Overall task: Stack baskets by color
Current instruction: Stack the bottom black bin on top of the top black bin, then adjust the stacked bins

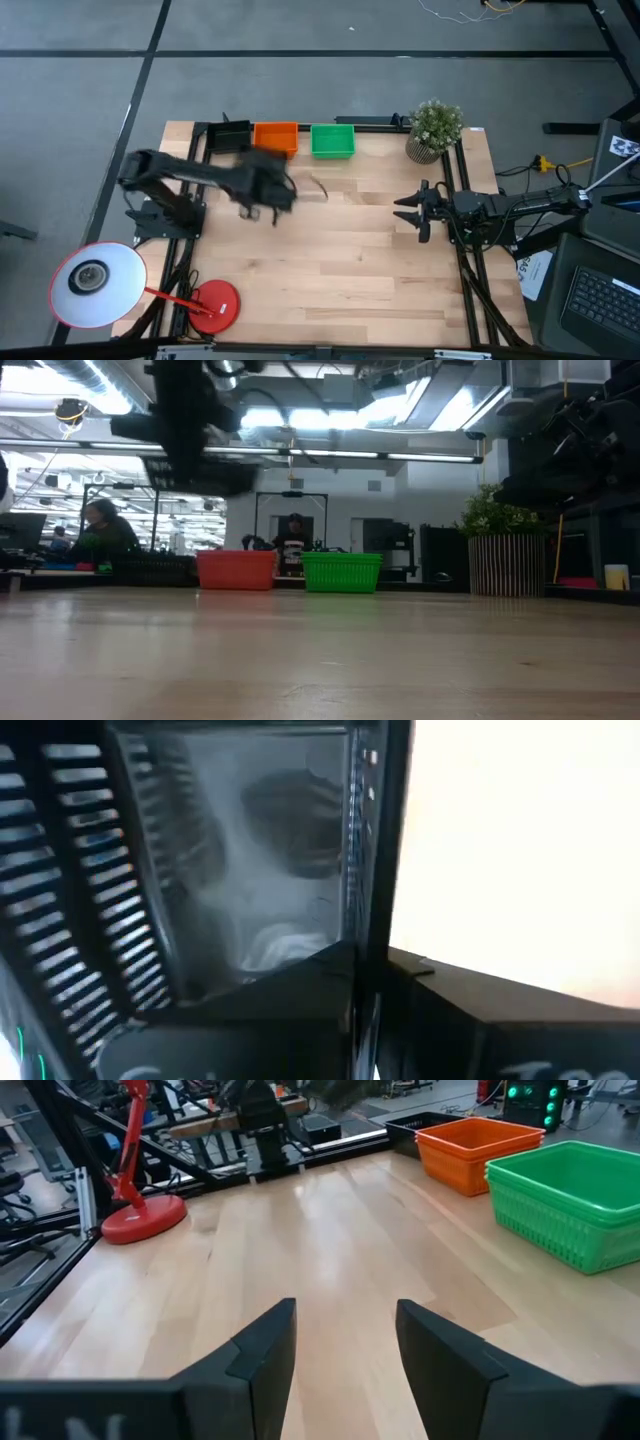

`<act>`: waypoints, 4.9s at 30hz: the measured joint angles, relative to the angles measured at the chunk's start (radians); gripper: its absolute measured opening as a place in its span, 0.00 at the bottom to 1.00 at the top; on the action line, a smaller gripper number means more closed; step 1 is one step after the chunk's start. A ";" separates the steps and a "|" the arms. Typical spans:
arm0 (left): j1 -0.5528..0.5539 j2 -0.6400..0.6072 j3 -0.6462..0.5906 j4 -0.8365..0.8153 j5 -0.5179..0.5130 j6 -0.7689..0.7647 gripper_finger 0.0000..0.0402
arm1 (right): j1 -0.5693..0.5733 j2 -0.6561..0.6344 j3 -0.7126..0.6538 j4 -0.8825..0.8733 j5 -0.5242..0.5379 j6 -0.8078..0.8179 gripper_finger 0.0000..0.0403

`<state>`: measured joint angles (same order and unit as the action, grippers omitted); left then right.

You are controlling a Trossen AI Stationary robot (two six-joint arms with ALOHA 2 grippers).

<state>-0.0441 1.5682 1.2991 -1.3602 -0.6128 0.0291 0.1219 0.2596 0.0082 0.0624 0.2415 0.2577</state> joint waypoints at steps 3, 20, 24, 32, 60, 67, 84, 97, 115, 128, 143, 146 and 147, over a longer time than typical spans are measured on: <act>0.125 -0.126 -0.038 -0.019 0.003 -0.006 0.00 | 0.000 0.000 0.000 0.000 0.000 -0.002 0.43; 0.785 -0.171 -0.097 0.252 0.189 0.332 0.00 | 0.000 0.000 0.000 0.000 0.000 -0.001 0.43; 0.842 -0.100 -0.097 0.252 0.202 0.343 0.00 | 0.000 0.000 0.000 0.000 0.000 -0.005 0.43; 0.889 0.083 -0.096 0.281 0.154 0.392 0.00 | 0.000 0.000 0.000 -0.001 0.000 -0.007 0.43; 0.894 0.160 -0.095 0.156 0.100 0.378 0.23 | 0.000 0.000 0.000 -0.002 -0.010 -0.008 0.43; 0.830 0.160 -0.028 0.020 0.129 0.233 0.23 | 0.000 0.000 0.000 -0.002 -0.010 -0.007 0.43; 0.631 0.146 0.028 0.204 0.395 0.261 0.20 | -0.011 0.116 0.157 0.128 0.088 -0.041 0.43; 0.686 0.223 0.027 0.618 0.305 0.506 0.20 | -0.028 0.274 0.224 0.071 0.079 0.034 0.43; 0.697 0.494 0.300 0.661 0.379 0.539 0.20 | -0.028 0.290 0.223 0.083 0.055 0.010 0.43; 0.660 0.454 0.335 0.514 0.257 0.519 0.20 | -0.028 0.290 0.223 0.065 0.052 -0.001 0.43; 0.627 0.345 0.196 0.335 0.578 0.339 0.20 | -0.028 0.290 0.223 0.030 0.052 0.000 0.43; 0.639 0.344 0.146 0.382 0.574 0.338 0.20 | -0.028 0.290 0.223 0.030 0.052 0.000 0.43; 0.644 0.344 0.133 0.406 0.570 0.338 0.20 | -0.028 0.290 0.223 0.031 0.053 0.000 0.43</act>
<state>0.6002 1.9118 1.4320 -0.9545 -0.0425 0.3676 0.0939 0.5496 0.2310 0.0935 0.2943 0.2573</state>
